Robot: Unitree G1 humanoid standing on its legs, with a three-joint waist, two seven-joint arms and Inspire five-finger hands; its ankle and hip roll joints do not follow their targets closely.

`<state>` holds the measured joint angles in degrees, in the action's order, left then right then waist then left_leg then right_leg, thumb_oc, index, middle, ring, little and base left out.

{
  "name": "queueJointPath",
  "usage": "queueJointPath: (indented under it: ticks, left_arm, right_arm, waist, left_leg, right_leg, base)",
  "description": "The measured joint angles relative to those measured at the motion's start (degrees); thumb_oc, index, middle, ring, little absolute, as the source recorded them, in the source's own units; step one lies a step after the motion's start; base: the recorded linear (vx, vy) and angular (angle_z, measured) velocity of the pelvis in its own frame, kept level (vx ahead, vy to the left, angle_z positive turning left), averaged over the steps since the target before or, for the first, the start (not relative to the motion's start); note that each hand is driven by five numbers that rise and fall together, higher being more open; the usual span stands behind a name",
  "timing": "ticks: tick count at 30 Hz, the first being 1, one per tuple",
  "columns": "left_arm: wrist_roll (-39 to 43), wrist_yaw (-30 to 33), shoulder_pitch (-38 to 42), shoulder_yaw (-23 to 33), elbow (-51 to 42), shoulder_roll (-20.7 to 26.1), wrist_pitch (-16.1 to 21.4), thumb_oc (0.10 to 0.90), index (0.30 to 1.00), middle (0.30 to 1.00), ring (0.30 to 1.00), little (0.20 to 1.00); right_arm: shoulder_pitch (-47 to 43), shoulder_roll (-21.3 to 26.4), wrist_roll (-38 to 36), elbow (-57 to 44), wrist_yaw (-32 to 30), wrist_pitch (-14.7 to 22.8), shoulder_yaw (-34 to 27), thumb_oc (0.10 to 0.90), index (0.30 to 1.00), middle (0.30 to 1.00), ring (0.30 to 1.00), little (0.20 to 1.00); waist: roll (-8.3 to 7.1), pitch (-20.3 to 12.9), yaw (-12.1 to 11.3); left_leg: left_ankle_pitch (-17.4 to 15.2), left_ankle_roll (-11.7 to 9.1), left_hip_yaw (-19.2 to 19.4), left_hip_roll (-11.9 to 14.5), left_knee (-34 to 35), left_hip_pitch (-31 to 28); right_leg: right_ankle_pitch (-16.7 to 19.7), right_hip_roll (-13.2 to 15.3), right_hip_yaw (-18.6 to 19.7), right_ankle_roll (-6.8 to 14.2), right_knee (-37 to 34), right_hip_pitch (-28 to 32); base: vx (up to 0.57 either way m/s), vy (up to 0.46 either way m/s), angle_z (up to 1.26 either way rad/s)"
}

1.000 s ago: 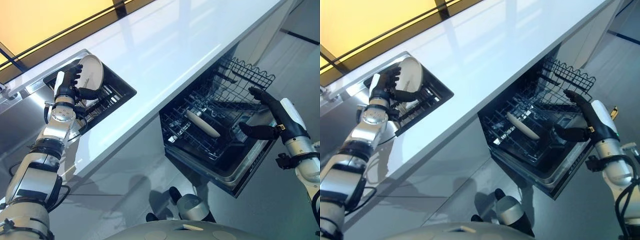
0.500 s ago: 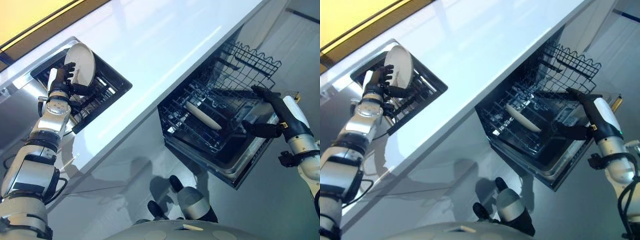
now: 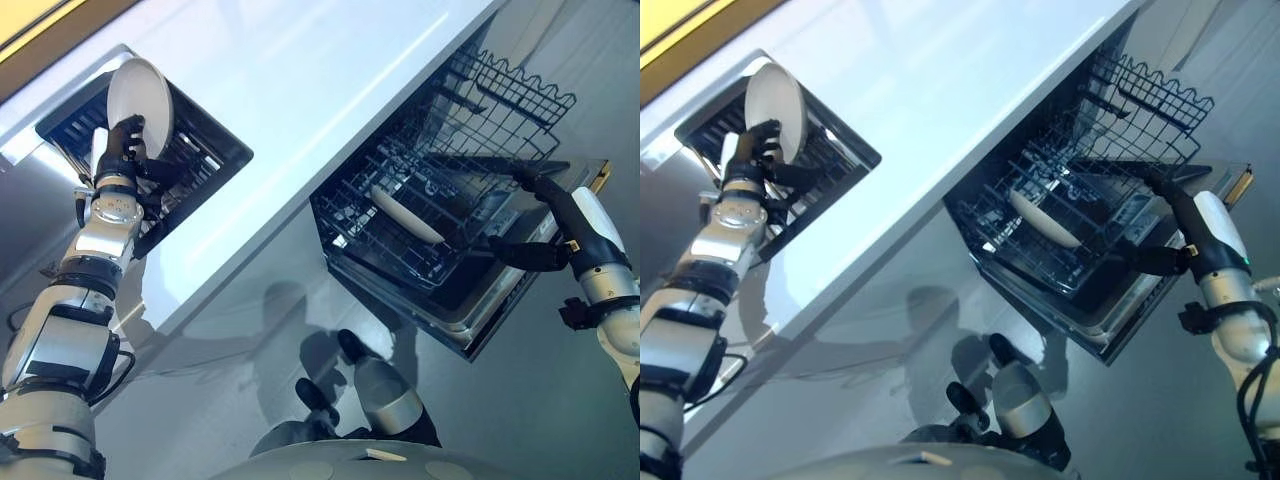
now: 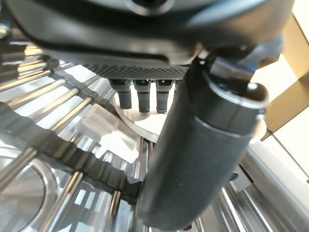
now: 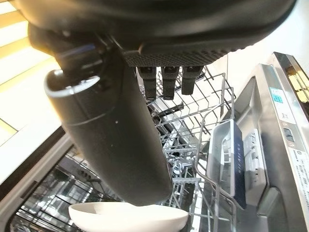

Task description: Pick up plates and place into dishwasher.

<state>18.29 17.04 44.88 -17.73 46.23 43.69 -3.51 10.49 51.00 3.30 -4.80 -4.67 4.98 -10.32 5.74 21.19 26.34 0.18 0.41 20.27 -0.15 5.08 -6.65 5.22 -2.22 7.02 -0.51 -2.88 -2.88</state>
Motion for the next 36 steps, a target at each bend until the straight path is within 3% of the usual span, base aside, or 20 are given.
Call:
queueJointPath:
  ticks: [7, 8, 9, 10, 12, 14, 17, 24, 36]
  left_arm:
    - [0.28, 0.92, 2.66, 0.0, -1.22, 1.8, 2.57, 0.8, 0.9, 0.9, 0.9, 0.9]
    - [0.28, 1.23, 3.19, 0.0, -1.3, 2.15, 2.74, 0.561, 0.695, 0.695, 0.695, 0.661]
    - [0.28, 1.57, 3.53, 0.01, -1.35, 2.29, 2.92, 0.394, 0.552, 0.552, 0.552, 0.494]
    - [0.28, 1.67, 3.81, 0.01, -1.35, 2.46, 3.14, 0.394, 0.552, 0.552, 0.552, 0.494]
    - [0.26, 3.99, 5.68, -0.08, -0.83, 3.19, 3.48, 0.1, 0.3, 0.3, 0.3, 0.2]
    - [0.28, 7.73, 7.8, -0.02, 0.32, 4.62, 3.64, 0.1, 0.3, 0.3, 0.3, 0.2]
    - [0.13, 9.62, 9.16, -0.67, 0.06, 4.95, 4.25, 0.1, 0.3, 0.3, 0.3, 0.2]
    - [-0.35, 10.47, 9.2, -1.06, 0.11, 4.85, 5.5, 0.1, 0.3, 0.3, 0.3, 0.2]
    - [-0.57, 8.27, 9.12, -1.02, 2.04, 4.73, 3.53, 0.1, 0.3, 0.3, 0.3, 0.2]
  right_arm:
    - [-2.67, 2.28, -0.14, 1.57, -0.2, -0.17, 0.53, 0.8, 0.9, 0.9, 0.9, 0.9]
    - [-3.24, 2.48, -0.16, 1.58, -0.27, -0.18, 0.54, 0.8, 0.9, 0.9, 0.9, 0.9]
    - [-3.77, 2.49, -0.18, 1.58, -0.27, -0.18, 0.55, 0.8, 0.9, 0.9, 0.9, 0.9]
    - [-4.06, 2.49, -0.25, 1.58, -0.27, -0.18, 0.61, 0.8, 0.9, 0.9, 0.9, 0.9]
    - [-5.04, 2.51, -0.6, 1.55, -0.29, -0.15, 0.7, 0.8, 0.9, 0.9, 0.9, 0.9]
    - [-6.16, 2.58, -1.45, 1.57, -0.71, -0.16, 1.65, 0.8, 0.9, 0.9, 0.9, 0.9]
    - [-6.72, 2.61, -2.24, 1.85, -1.34, -0.48, 3.29, 0.8, 0.9, 0.9, 0.9, 0.9]
    - [-7.09, 3.42, -2.44, 1.68, -1.4, -0.44, 4.29, 0.8, 0.9, 0.9, 0.9, 0.9]
    - [-5.87, 3.51, -2.62, 0.76, 0.03, 0.1, 2.01, 0.8, 0.9, 0.9, 0.9, 0.9]
  waist:
    - [-0.04, 2.11, -1.36]
    - [-0.19, 2.71, -1.41]
    - [-0.21, 2.95, -1.44]
    - [-0.21, 3.03, -1.44]
    - [-0.83, 4.4, -1.45]
    - [-1.73, 6.12, -1.15]
    - [-1.85, 7.02, -1.27]
    - [-1.86, 7.02, -1.28]
    - [-1.86, 6.96, -1.14]
  left_leg:
    - [0.47, -0.06, 0.36, -0.58, -0.02, 3.34]
    - [0.67, 0.19, 0.35, -0.76, -0.02, 3.58]
    - [0.75, 0.32, 0.42, -0.9, -0.02, 3.94]
    - [0.8, 0.39, 0.45, -0.99, -0.01, 4.25]
    - [0.97, 0.64, 0.66, -1.23, -0.01, 4.64]
    - [1.03, 0.7, 0.92, -1.33, -0.02, 4.81]
    - [1.2, 0.93, 0.96, -1.32, -0.02, 4.93]
    - [1.17, 0.89, 0.73, -1.3, -0.02, 4.88]
    - [1.16, 0.92, 0.49, -0.85, 0.01, 1.12]
  right_leg:
    - [0.36, 0.4, -0.01, 0.53, 1.29, -4.05]
    - [0.44, 0.43, -0.01, 0.63, 1.53, -4.38]
    - [0.44, 0.52, 0.05, 0.63, 1.85, -4.87]
    - [0.5, 0.61, 0.05, 0.72, 1.92, -5.19]
    - [0.74, 0.91, 0.11, 1.09, 1.98, -5.75]
    - [1.08, 1.32, 0.11, 1.46, 1.87, -5.99]
    - [1.25, 1.22, 0.11, 1.28, 1.75, -5.96]
    - [1.3, 1.16, 0.01, 1.21, 1.67, -5.7]
    - [1.85, 0.84, -0.26, 0.42, 0.87, -1.42]
  base:
    - [-0.04, 0.013, 0.01]
    - [-0.05, 0.022, 0.02]
    - [-0.04, 0.016, 0.0]
    - [-0.04, 0.013, -0.02]
    - [-0.04, 0.012, -0.06]
    - [-0.04, 0.015, -0.1]
    - [-0.01, 0.004, -0.02]
    - [0.0, 0.003, 0.01]
    - [0.02, 0.024, 0.0]
